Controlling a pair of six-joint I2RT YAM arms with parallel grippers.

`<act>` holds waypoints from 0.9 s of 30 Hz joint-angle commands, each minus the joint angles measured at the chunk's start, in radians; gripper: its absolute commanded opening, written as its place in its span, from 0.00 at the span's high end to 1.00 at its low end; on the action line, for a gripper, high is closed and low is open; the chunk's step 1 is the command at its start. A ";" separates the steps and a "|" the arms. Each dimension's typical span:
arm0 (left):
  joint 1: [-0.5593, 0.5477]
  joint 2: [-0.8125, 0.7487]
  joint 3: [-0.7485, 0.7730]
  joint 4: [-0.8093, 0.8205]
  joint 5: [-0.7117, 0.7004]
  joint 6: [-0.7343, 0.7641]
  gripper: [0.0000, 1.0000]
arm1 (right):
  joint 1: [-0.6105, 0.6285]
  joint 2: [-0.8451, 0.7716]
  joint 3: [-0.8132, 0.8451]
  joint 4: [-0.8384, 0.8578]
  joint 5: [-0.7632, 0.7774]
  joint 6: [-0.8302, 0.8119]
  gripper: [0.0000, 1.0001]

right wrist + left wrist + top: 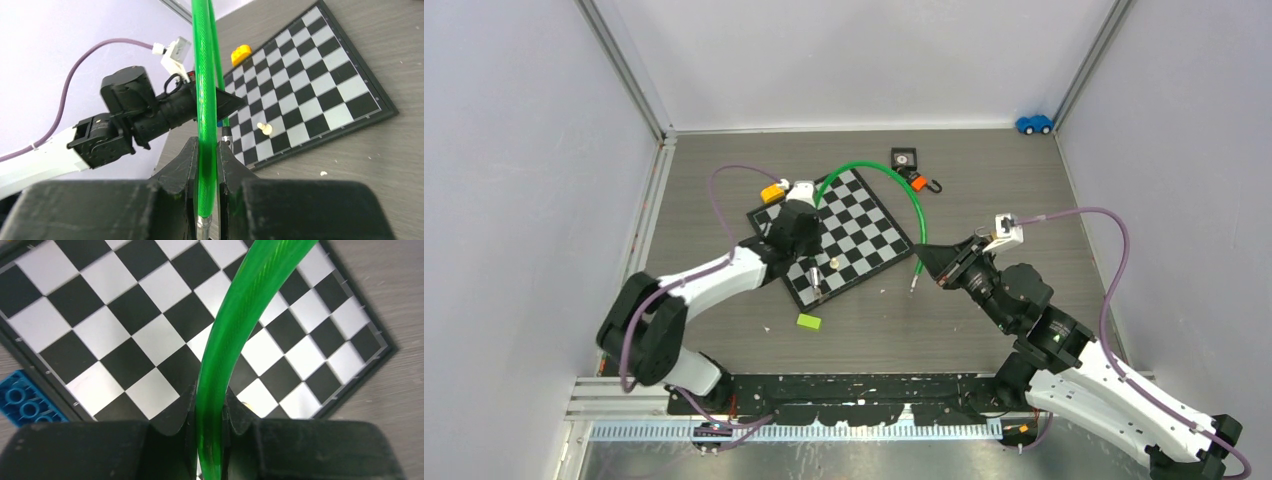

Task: Lock with the key
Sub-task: Lock the lock.

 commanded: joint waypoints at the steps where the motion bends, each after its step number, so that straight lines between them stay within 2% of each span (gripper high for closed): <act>1: 0.003 -0.198 0.044 -0.081 -0.018 -0.100 1.00 | 0.002 0.008 -0.014 0.211 0.014 -0.020 1.00; 7: -0.012 -0.392 0.010 -0.072 -0.011 -0.298 1.00 | 0.009 0.063 -0.041 0.346 0.105 0.013 1.00; 13: -0.134 -0.477 0.010 -0.119 -0.255 -0.454 1.00 | 0.057 0.181 -0.053 0.484 0.217 0.048 0.99; 20: -0.315 -0.446 0.100 -0.275 -0.507 -0.554 1.00 | 0.202 0.338 -0.027 0.691 0.364 -0.101 1.00; 27: -0.327 -0.511 0.048 -0.270 -0.489 -0.659 1.00 | 0.374 0.456 -0.030 0.865 0.486 -0.316 1.00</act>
